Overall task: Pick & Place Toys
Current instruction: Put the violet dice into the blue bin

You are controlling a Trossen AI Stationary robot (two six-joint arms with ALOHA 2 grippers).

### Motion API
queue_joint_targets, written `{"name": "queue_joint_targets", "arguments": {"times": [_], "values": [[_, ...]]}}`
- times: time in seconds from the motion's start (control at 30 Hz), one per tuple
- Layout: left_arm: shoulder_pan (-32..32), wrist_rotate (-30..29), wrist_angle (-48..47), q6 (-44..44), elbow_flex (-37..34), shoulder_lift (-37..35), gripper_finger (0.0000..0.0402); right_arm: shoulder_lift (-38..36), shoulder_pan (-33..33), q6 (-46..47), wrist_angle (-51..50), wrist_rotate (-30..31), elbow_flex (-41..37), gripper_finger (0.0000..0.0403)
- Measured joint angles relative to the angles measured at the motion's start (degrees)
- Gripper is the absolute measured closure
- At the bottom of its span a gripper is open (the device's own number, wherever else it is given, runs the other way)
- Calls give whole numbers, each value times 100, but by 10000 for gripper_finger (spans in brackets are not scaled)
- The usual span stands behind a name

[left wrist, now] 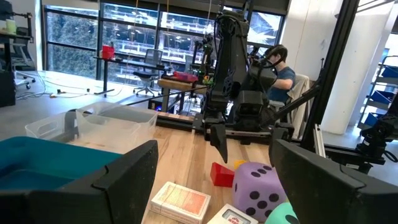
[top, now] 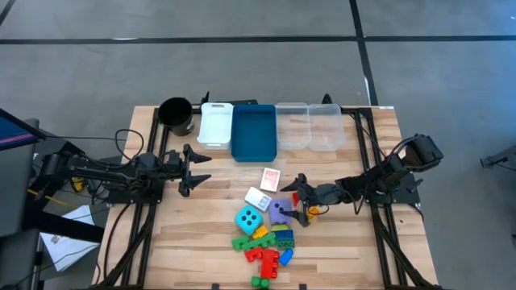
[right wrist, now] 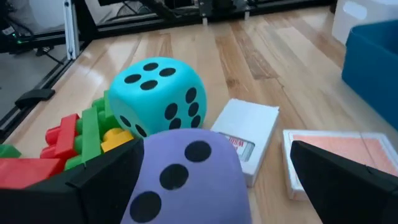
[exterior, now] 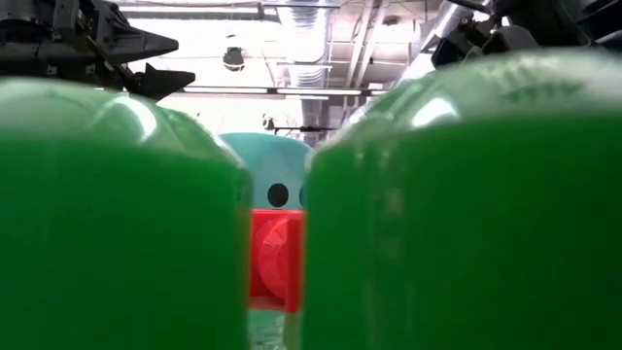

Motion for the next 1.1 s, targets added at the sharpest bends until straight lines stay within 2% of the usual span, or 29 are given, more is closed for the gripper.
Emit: {"name": "queue_joint_targets", "arguments": {"times": [0.17,0.33,0.6,1.1], "values": [[0,0,2,1,0,1,92,0,0,130,-78,-44,0,3],[0,-2,0,0,0,2,92,0,37,62,-78,-497,0,3],[0,0,0,0,0,0,92,-2,251,-129,-183,-458,0,3],[0,-2,1,2,0,0,92,-9,197,-60,-711,-461,7,3]]}}
